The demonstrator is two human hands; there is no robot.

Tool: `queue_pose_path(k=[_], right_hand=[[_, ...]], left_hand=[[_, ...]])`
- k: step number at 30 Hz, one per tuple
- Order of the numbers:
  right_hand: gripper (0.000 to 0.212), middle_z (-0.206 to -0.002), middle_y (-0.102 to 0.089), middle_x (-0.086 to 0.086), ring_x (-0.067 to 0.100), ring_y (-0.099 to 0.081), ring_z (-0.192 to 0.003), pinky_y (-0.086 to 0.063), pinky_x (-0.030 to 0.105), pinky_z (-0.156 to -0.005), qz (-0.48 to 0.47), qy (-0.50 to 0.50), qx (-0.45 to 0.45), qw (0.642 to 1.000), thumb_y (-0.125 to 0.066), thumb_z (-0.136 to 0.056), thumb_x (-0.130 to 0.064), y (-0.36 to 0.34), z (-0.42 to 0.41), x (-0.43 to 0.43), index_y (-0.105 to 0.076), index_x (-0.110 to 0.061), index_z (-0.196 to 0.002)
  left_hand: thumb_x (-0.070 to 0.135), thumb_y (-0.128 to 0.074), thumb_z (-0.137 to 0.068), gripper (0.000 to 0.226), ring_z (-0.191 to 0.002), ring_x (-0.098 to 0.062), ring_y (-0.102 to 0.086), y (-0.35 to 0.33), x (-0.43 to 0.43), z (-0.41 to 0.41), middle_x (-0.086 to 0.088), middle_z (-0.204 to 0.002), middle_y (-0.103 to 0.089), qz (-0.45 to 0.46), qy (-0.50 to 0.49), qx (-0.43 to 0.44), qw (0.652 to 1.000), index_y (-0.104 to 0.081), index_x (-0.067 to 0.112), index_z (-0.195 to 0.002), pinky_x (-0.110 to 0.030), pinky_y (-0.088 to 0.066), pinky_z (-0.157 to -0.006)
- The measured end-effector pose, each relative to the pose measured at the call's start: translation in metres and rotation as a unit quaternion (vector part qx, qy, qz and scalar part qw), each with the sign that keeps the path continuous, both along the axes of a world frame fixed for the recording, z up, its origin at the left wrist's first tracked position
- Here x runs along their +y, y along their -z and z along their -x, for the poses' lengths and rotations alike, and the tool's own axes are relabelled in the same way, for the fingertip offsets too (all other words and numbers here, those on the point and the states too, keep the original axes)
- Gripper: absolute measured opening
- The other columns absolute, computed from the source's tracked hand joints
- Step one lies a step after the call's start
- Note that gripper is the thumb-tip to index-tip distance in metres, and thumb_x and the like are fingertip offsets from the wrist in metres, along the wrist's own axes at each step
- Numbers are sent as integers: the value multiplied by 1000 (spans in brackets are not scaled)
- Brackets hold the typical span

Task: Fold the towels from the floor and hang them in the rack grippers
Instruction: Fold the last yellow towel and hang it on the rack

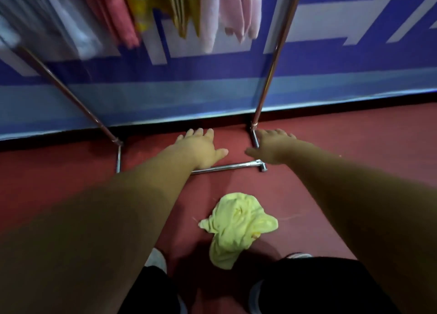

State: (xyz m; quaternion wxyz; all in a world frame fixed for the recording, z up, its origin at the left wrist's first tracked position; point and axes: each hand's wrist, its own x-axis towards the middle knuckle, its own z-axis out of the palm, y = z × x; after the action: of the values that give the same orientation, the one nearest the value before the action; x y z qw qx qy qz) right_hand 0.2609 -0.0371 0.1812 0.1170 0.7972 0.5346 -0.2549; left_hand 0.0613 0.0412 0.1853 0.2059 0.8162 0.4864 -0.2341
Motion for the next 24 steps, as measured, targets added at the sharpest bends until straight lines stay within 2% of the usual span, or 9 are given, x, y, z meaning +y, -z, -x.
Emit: queue_pose_path(k=[3,8,14,17,20,24], right_hand=[[77,-157,-46,11,38,-38,-146,-32,55,-119,48,4,16,999,-50,-92,-76,58,-3,-9,-46,-21,-146],[86,-167,-34,11,38,-29,-153,-27,56,-122,111,16,31,993,-43,-95,-76,140,-8,-30,-32,-19,-159],[87,-168,-33,15,39,-28,-155,-28,55,-124,169,-1,83,982,-50,-96,-69,225,12,-55,-28,-19,-163],[81,-170,-30,12,37,-26,-156,-28,52,-125,198,-25,112,973,-54,-99,-58,255,24,-64,-25,-21,-165],[71,-172,-25,6,33,-27,-156,-30,43,-125,238,-41,151,959,-54,-101,-39,267,27,-69,-26,-29,-166],[78,-177,-6,-3,30,-24,-158,-30,41,-125,287,-36,192,938,-56,-97,-24,274,23,-78,-24,-45,-164]], left_hand=[[72,-37,-104,93,-165,-34,-2,50,-6,-7,-10,-179,0,36,5,22,999,-1,20,-171,-52,-10,-132],[71,-40,-103,92,-165,-35,-3,132,-16,-13,-12,-179,-2,89,3,38,995,-3,21,-171,-52,-12,-132],[69,-38,-105,81,-165,-35,-1,219,-45,-9,-13,-179,1,168,8,46,985,-7,32,-171,-53,-12,-132],[66,-40,-105,75,-165,-33,-1,251,-62,1,-11,-179,1,204,-9,43,978,-13,40,-169,-53,-14,-132],[63,-45,-104,66,-166,-28,-1,274,-73,14,-3,-179,6,248,-59,25,967,-22,51,-164,-52,-20,-131],[63,-51,-101,59,-164,-27,-13,292,-71,20,-2,-179,4,263,-78,8,961,-35,57,-158,-46,-31,-127]])
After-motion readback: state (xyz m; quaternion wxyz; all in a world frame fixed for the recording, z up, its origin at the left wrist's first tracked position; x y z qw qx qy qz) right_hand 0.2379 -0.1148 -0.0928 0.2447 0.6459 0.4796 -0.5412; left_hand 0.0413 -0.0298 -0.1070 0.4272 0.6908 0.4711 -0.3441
